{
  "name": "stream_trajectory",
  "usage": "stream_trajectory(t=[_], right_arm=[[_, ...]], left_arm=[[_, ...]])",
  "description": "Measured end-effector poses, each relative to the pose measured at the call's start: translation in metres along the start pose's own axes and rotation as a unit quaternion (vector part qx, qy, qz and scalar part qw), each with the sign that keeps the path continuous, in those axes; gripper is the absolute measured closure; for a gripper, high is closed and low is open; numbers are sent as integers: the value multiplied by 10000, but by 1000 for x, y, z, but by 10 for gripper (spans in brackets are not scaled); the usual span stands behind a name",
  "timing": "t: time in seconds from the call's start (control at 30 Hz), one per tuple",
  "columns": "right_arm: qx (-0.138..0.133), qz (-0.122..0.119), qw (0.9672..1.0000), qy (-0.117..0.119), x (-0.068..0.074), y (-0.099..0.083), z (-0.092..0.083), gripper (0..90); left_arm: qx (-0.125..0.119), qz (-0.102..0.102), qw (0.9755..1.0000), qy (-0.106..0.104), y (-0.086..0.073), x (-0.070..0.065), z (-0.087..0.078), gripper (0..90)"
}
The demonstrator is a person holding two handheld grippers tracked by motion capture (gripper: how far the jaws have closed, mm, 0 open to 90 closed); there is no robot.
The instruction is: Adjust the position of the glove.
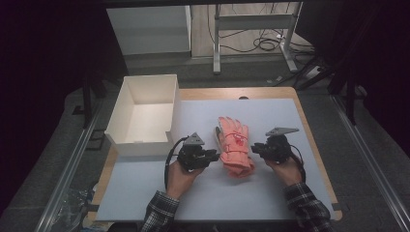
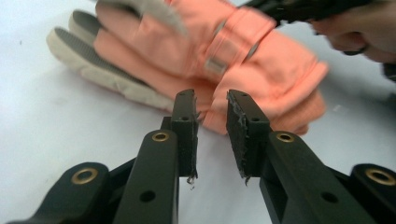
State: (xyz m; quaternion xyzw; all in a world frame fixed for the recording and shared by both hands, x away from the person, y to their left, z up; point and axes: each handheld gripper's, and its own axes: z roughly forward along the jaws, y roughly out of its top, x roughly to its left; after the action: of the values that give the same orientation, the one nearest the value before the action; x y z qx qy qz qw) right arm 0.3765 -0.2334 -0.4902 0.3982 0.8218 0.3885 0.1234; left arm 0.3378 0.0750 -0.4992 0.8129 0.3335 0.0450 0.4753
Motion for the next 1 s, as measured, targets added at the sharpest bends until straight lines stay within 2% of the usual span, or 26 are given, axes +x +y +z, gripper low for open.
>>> stream_trajectory(t=[0.03,0.17,0.27,0.4,0.57,0.67,0.7,0.73,0.8,1.0], right_arm=[[88,-34,9999,39,3,-9,-3,735],[250,-80,9996,122,12,-23,0,734],[245,-60,9996,113,16,-26,1,736],[234,0,9994,272,21,-28,1,736],[209,-96,9986,469,32,-29,4,736],[130,-74,9991,407,26,-25,1,731],[88,-37,9997,229,19,-20,0,725],[88,-37,9997,229,19,-20,0,725],[30,-34,10000,68,12,-12,5,714],[-11,-56,9999,88,13,-4,15,706]], left_arm=[[49,6,10000,-14,-2,-1,3,732],[68,23,10000,-36,-3,-2,7,732],[75,31,10000,-8,-3,-2,5,731],[68,-4,9999,75,-3,4,1,727],[55,-47,9999,111,-4,11,-3,726],[105,-20,9998,170,-2,13,-1,713],[129,-6,9997,206,1,15,2,711],[129,-6,9997,206,1,15,2,712],[164,51,9996,241,9,17,9,709],[158,79,9997,147,20,19,18,707]])
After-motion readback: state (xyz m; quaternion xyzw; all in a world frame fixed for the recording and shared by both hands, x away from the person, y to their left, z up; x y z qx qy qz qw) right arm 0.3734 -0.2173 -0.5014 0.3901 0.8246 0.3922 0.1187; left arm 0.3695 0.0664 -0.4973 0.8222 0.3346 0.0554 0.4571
